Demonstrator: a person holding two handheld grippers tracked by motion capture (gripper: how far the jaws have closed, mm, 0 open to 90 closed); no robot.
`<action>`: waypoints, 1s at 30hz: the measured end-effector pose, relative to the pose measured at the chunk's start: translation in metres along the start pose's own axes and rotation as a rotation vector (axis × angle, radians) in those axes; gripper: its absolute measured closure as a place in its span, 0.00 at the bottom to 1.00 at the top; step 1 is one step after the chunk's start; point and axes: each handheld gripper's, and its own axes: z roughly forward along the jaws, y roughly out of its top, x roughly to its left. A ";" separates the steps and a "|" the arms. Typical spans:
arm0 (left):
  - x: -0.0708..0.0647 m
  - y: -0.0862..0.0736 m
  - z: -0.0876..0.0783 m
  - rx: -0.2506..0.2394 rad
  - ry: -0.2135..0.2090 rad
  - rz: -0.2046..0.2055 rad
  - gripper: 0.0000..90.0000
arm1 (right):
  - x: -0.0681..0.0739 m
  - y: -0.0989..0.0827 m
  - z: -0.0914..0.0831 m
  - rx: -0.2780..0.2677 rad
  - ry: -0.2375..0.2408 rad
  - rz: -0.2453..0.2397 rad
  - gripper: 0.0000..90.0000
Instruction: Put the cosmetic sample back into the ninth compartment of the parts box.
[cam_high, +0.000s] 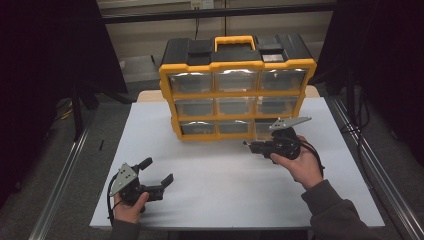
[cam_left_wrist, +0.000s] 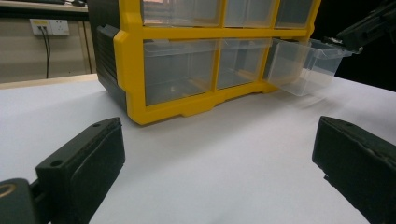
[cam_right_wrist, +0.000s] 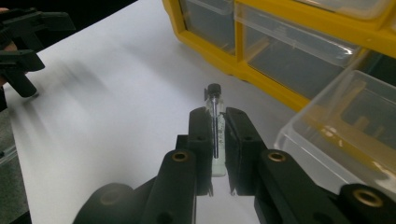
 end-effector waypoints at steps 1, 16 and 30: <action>-0.001 0.000 0.000 0.000 -0.005 -0.005 0.03 | -0.001 0.001 -0.001 0.002 0.000 0.004 0.91; -0.001 -0.001 0.002 0.001 -0.018 -0.006 0.03 | -0.009 0.009 -0.009 0.011 -0.023 0.011 0.91; 0.000 -0.001 0.002 0.000 -0.015 -0.009 0.03 | -0.018 0.013 -0.013 -0.008 -0.036 0.017 0.91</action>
